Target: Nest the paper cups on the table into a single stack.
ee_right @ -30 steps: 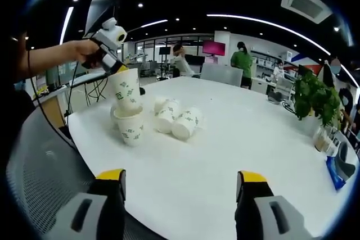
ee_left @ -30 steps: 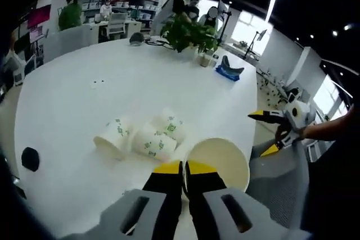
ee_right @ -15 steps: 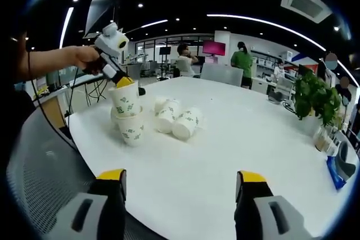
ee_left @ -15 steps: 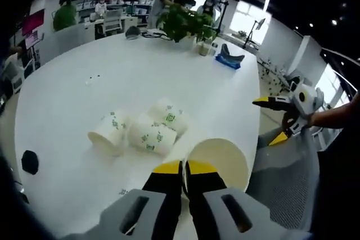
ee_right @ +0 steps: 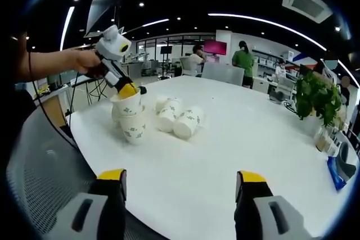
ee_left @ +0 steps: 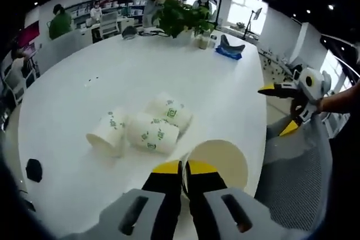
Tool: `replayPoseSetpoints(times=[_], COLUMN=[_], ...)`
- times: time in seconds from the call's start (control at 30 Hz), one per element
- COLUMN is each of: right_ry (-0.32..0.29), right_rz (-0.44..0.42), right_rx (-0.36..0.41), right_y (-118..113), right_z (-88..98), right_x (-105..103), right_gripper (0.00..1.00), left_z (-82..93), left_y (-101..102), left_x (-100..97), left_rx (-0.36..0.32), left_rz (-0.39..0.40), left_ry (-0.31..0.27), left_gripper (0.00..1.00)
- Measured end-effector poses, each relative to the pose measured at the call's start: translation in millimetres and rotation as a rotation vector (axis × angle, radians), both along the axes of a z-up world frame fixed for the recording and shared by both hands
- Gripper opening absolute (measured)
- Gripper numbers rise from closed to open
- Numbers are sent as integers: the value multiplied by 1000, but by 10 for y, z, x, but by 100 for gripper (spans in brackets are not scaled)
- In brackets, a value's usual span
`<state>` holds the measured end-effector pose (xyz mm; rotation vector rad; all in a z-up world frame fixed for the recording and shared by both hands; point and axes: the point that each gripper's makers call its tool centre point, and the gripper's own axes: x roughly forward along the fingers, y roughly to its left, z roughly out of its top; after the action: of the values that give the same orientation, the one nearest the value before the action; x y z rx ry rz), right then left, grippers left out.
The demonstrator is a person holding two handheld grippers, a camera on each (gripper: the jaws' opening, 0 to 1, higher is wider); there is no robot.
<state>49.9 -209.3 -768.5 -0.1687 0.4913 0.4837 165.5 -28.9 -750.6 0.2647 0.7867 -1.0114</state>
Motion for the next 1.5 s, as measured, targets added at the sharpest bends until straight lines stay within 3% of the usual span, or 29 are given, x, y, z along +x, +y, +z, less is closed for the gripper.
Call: replayPoseSetpoints(times=[0.2,0.7,1.5], right_ry=[3,8,12], right_rz=[-2,0,-1], right_rx=[-1,-8,-10], right_y=[0,-3,-7], right_z=[-4,-16,-28], right_x=[-1,3,-6], right_gripper=[79,79,78], left_z=[9,-115,-168], left_y=[-5,50,33], left_x=[36,117,104], left_rx=[7,20,30], left_rz=[2,21,-15], left_ry=[-30,-40,-61], left_gripper=[7,0,0])
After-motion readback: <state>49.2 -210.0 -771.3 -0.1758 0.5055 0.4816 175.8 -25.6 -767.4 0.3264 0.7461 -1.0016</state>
